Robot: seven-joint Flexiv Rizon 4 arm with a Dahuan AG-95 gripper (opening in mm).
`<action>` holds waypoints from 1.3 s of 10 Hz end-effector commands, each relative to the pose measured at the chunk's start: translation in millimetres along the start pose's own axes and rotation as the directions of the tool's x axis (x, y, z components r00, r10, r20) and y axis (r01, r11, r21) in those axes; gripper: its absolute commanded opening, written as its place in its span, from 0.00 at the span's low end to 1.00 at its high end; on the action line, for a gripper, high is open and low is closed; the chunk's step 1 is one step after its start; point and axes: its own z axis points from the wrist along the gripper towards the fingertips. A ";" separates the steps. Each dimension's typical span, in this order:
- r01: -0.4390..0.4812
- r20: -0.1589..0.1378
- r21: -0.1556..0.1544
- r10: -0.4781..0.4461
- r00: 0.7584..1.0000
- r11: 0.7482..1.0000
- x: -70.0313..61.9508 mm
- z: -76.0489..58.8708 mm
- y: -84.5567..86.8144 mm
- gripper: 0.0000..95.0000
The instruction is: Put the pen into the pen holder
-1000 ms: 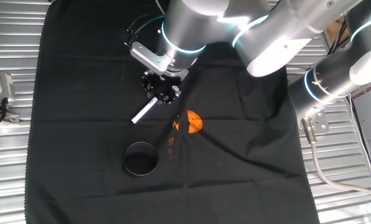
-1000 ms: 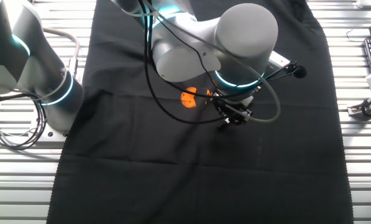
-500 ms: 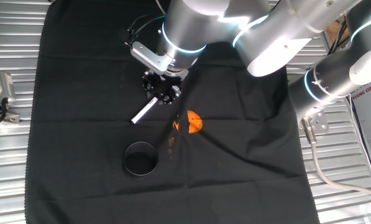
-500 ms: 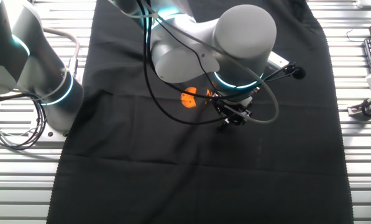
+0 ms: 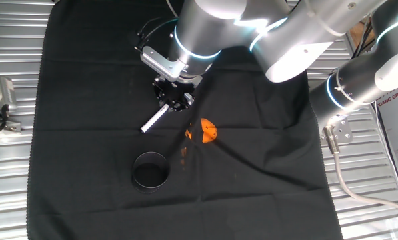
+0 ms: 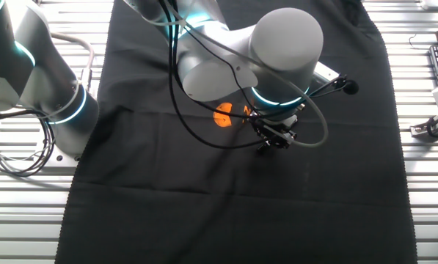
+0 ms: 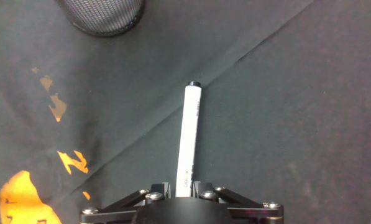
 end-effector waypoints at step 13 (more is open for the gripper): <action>-0.018 0.006 0.004 0.018 1.000 1.000 1.1 7.9 -0.2 0.20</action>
